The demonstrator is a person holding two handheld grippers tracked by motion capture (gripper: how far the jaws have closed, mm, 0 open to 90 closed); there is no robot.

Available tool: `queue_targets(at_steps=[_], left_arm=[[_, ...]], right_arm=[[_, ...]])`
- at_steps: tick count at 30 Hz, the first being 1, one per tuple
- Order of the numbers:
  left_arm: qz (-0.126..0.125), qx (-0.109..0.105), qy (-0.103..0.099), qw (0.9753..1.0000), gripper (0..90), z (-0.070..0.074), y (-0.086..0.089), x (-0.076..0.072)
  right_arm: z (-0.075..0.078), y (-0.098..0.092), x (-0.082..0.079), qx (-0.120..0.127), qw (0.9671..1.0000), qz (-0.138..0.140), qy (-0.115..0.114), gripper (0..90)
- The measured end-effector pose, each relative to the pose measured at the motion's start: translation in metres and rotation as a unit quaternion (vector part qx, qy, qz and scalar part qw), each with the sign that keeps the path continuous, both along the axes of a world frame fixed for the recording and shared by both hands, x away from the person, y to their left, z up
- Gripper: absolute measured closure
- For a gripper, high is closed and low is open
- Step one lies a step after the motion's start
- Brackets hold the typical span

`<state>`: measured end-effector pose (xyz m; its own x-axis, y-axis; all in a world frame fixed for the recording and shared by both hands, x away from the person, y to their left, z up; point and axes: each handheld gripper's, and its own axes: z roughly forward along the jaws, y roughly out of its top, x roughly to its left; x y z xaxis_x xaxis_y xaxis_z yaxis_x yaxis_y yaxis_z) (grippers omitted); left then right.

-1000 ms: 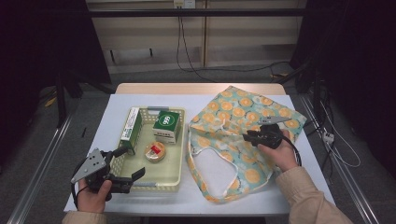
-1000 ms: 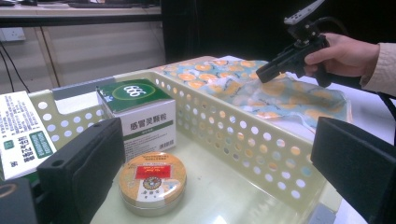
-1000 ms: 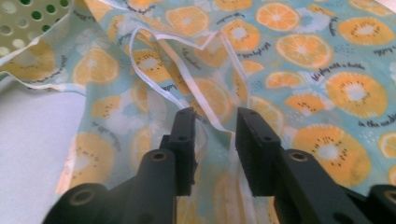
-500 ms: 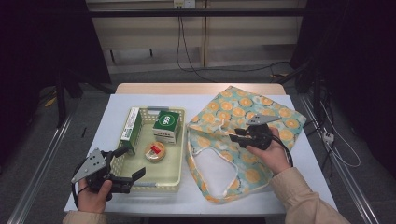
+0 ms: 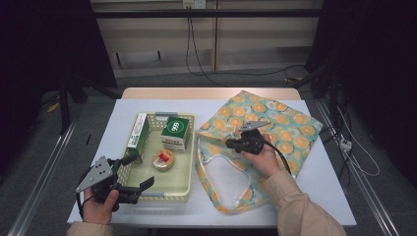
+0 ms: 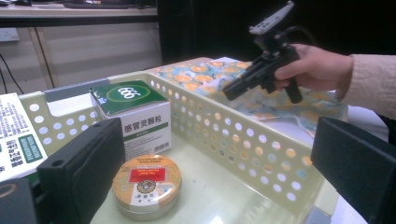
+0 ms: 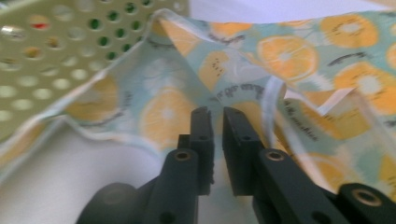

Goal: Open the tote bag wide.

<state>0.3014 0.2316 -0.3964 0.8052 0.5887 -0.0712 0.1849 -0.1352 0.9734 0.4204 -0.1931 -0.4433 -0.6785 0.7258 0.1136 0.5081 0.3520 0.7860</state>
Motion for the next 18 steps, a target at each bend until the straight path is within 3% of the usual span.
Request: queue_targets(at_steps=[1, 5, 8, 13, 16, 18], left_arm=[[0.001, 0.000, 0.000, 1.0000, 2.9, 0.000, 0.000, 0.000], [0.002, 0.000, -0.002, 1.0000, 2.9, 0.000, 0.002, 0.000], [0.005, -0.005, 0.000, 1.0000, 2.9, 0.000, 0.003, 0.000], [0.007, -0.006, 0.001, 1.0000, 2.9, 0.000, 0.005, 0.001], [0.009, -0.009, 0.002, 0.9999, 2.9, -0.001, 0.007, 0.000], [0.009, -0.009, 0.002, 0.9999, 2.9, -0.001, 0.007, 0.000]], right_arm=[[-0.001, 0.000, 0.003, -0.007, 1.0000, -0.003, -0.006, 79.4], [-0.002, -0.007, 0.016, 0.007, 0.9995, -0.021, -0.021, 76.8], [-0.004, -0.013, 0.024, 0.004, 0.9990, -0.041, -0.019, 72.1], [-0.013, -0.021, 0.033, -0.006, 0.9976, -0.069, -0.005, 62.8], [-0.022, -0.025, 0.036, -0.013, 0.9964, -0.077, 0.032, 58.4], [-0.022, -0.026, 0.036, -0.010, 0.9969, -0.072, 0.028, 53.9]])
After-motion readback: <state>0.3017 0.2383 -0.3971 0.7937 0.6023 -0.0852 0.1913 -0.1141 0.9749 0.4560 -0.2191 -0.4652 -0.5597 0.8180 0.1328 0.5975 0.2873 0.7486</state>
